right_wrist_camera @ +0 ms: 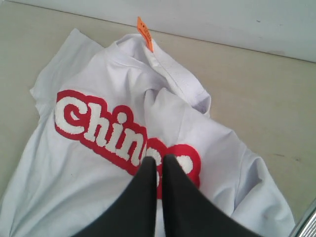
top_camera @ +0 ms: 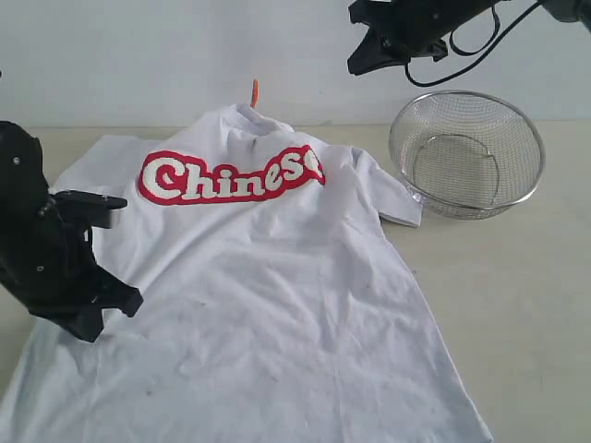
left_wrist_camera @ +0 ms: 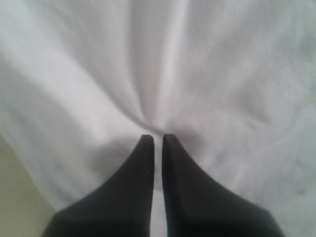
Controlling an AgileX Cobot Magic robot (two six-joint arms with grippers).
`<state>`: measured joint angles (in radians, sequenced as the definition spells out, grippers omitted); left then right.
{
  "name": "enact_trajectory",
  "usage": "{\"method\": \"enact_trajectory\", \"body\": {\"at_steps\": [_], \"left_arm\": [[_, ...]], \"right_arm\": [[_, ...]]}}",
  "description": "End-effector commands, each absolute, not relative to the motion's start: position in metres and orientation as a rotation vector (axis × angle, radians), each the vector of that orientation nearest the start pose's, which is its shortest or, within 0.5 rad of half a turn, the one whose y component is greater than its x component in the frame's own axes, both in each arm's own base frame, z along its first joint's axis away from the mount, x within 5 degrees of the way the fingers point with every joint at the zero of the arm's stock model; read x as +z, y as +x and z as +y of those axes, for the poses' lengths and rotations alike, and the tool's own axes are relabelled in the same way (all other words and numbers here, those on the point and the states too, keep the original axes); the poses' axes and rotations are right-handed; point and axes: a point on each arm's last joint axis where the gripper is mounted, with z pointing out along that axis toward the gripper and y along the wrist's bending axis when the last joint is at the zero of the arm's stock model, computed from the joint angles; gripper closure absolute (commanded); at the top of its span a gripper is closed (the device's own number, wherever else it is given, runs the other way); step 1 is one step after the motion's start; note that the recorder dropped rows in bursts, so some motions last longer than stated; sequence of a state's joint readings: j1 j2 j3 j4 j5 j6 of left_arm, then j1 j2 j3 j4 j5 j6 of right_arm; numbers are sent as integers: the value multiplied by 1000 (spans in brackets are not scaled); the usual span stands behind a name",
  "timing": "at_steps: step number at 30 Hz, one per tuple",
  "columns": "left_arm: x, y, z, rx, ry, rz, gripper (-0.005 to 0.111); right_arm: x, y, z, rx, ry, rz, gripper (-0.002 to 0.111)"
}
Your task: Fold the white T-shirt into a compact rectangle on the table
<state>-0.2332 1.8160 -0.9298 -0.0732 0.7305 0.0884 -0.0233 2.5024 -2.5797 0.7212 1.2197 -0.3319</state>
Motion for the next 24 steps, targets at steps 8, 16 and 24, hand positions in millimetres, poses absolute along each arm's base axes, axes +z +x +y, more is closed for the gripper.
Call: {"method": "enact_trajectory", "body": {"at_steps": [8,16,24], "left_arm": [[187,298,-88,-335,284,2800,102],[202,346,-117,-598,434,2631,102],[163,352,-113,-490,569,2767,102]], "right_arm": [[278,532,42,776,-271,2384,108],[318,514,87,946,-163,2359,108],[341,502,88,688,-200,2382,108]]}}
